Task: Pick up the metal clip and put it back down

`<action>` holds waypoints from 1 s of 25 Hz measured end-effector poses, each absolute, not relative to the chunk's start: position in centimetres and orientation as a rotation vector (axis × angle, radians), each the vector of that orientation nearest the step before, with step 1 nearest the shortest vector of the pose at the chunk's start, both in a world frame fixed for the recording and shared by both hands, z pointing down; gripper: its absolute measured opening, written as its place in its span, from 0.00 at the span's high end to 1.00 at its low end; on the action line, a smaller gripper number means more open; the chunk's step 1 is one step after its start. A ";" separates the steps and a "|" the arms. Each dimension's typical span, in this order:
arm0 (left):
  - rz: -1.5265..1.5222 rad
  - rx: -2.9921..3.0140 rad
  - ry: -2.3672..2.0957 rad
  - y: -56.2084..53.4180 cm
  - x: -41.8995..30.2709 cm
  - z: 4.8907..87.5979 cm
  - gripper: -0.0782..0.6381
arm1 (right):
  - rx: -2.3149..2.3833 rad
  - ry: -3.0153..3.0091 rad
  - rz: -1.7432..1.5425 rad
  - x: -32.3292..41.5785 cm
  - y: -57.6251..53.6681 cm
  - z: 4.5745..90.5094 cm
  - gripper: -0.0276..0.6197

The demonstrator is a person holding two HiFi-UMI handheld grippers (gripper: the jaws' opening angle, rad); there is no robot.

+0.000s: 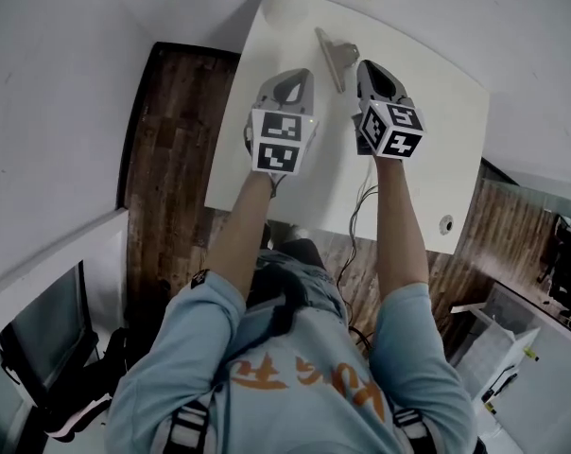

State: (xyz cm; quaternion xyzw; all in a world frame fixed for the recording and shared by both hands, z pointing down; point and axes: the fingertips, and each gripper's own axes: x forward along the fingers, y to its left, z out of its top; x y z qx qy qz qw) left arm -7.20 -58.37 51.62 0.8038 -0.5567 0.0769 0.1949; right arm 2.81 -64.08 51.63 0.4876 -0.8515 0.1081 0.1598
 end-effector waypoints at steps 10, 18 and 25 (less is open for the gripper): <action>0.085 2.355 -1.669 -53.2 -4.5 44.0 0.87 | 1.546 -2.599 0.276 5.7 -56.8 42.9 0.94; 0.044 2.373 -1.748 -48.3 -2.1 39.6 0.87 | 1.631 -2.646 0.156 9.7 -50.7 37.3 0.94; 0.060 2.413 -1.866 -45.6 -1.1 36.0 0.87 | 1.655 -2.623 0.016 12.4 -47.8 35.3 0.94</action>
